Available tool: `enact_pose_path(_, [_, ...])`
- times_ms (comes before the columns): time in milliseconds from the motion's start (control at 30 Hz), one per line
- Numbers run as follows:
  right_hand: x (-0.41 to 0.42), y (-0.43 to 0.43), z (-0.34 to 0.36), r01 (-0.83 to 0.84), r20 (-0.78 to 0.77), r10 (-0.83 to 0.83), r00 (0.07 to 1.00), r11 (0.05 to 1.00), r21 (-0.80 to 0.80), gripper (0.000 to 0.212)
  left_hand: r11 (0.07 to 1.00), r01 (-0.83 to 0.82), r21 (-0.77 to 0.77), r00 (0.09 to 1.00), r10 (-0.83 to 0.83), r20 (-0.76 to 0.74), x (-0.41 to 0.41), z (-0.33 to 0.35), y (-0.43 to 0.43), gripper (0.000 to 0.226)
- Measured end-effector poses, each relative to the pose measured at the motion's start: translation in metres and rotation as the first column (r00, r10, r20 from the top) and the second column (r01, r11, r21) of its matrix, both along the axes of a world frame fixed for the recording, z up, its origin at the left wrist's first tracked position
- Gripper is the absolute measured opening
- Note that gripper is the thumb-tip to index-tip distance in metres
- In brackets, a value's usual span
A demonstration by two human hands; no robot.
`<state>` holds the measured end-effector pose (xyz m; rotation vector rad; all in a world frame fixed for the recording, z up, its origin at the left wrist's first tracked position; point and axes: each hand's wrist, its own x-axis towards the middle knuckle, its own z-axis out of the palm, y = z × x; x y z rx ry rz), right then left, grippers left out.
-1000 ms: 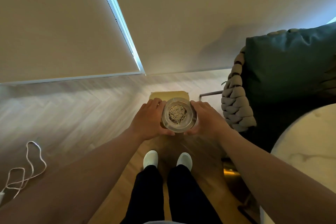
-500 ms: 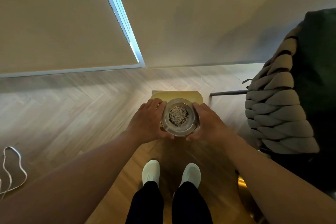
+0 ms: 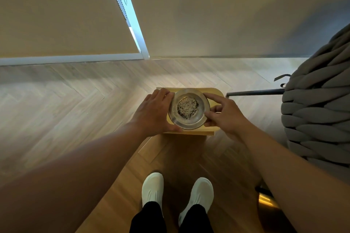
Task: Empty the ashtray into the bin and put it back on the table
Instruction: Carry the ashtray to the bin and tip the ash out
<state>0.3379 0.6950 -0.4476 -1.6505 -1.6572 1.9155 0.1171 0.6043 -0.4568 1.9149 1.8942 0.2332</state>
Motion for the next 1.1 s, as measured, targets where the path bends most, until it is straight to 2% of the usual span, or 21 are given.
enact_pose_path(100, [0.000,0.001,-0.013,0.083,-0.012,-0.084,0.996,0.994,-0.067,0.058,1.000,-0.003,-0.005,1.000,0.003,-0.012,-0.001,-0.012,0.002,0.102])
enact_pose_path(233, [-0.002,0.005,-0.023,0.157,0.001,-0.159,0.987,0.977,-0.141,0.037,1.000,-0.016,0.003,1.000,0.016,0.001,-0.005,-0.025,0.008,0.103])
enact_pose_path(500, [-0.007,0.020,-0.041,0.252,-0.020,-0.261,0.965,0.947,-0.201,0.017,0.999,-0.039,0.034,0.999,0.039,-0.003,-0.007,-0.044,0.026,0.106])
enact_pose_path(633, [-0.005,0.023,-0.046,0.267,-0.024,-0.278,0.960,0.940,-0.210,0.014,0.999,-0.024,-0.035,0.999,0.023,-0.027,-0.007,-0.050,0.027,0.122])
enact_pose_path(767, [0.000,0.027,-0.049,0.259,0.021,-0.259,0.966,0.953,-0.159,0.014,0.990,0.011,-0.138,0.997,-0.021,-0.071,-0.010,-0.057,0.022,0.145])
enact_pose_path(1100, [0.014,0.024,-0.060,0.239,0.096,-0.248,0.964,0.966,0.096,0.016,0.981,0.047,-0.188,0.986,-0.075,-0.147,-0.017,-0.071,0.014,0.152])
